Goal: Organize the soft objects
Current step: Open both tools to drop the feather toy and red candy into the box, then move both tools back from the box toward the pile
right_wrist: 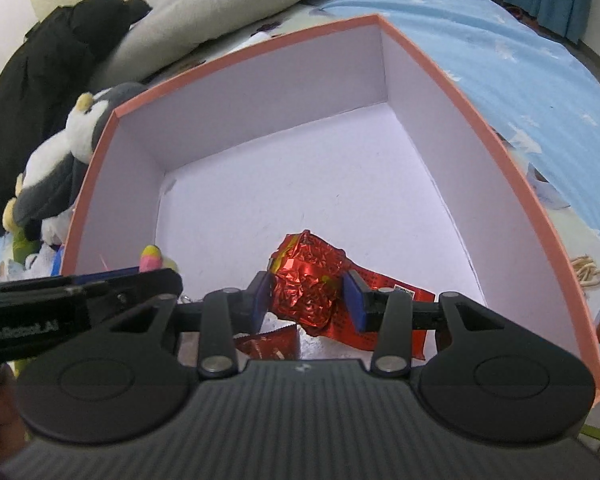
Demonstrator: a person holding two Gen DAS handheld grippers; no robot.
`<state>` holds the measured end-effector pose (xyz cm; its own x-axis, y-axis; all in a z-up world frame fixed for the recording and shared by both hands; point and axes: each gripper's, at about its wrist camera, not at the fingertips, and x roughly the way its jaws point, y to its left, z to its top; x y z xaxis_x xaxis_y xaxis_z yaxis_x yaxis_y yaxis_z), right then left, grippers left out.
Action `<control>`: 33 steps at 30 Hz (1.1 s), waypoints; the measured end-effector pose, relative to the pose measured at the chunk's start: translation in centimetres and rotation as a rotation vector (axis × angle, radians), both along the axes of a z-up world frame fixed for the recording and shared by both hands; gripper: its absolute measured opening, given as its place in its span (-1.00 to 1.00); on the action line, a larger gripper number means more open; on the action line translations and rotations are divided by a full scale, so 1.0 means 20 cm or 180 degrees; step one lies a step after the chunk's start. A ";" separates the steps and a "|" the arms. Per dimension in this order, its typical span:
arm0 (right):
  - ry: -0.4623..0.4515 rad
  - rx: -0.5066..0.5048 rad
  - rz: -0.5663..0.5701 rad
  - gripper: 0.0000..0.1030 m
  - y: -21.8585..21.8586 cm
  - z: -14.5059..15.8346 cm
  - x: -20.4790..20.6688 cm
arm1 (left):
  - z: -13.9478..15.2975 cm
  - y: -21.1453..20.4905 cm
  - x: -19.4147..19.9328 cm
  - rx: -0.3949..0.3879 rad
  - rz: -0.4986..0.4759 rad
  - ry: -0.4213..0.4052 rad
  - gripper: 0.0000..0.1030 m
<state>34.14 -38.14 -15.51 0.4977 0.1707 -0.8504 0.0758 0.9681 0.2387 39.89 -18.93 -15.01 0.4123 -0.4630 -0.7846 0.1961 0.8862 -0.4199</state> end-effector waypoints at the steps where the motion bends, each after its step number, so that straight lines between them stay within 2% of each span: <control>1: 0.0010 0.0006 -0.0034 -0.08 -0.01 0.01 0.00 | 0.02 0.01 0.00 -0.0003 0.0009 -0.0027 -0.04; 7: -0.0081 0.0046 -0.0061 0.09 -0.01 0.11 -0.06 | 0.17 0.06 -0.09 -0.0024 0.0042 -0.0205 0.01; 12: -0.0306 0.0076 0.0002 0.09 0.06 0.26 -0.17 | 0.34 0.13 -0.22 -0.0060 0.0105 -0.0434 0.01; 19: -0.0679 0.0091 0.0088 0.09 0.17 0.46 -0.39 | 0.56 0.28 -0.51 -0.0075 0.0254 -0.0748 0.02; 30: -0.1026 0.0159 0.0187 0.09 0.39 0.60 -0.69 | 0.72 0.59 -0.95 0.0050 0.0453 -0.1057 0.06; 33: -0.1069 0.0176 0.0224 0.10 0.45 0.62 -0.77 | 0.74 0.67 -1.04 0.0103 0.0519 -0.1096 0.12</control>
<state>18.79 -29.06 -3.19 0.7336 0.2559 -0.6296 -0.0823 0.9530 0.2914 19.04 -5.45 -0.21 0.7205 -0.3468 -0.6005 0.1762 0.9291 -0.3251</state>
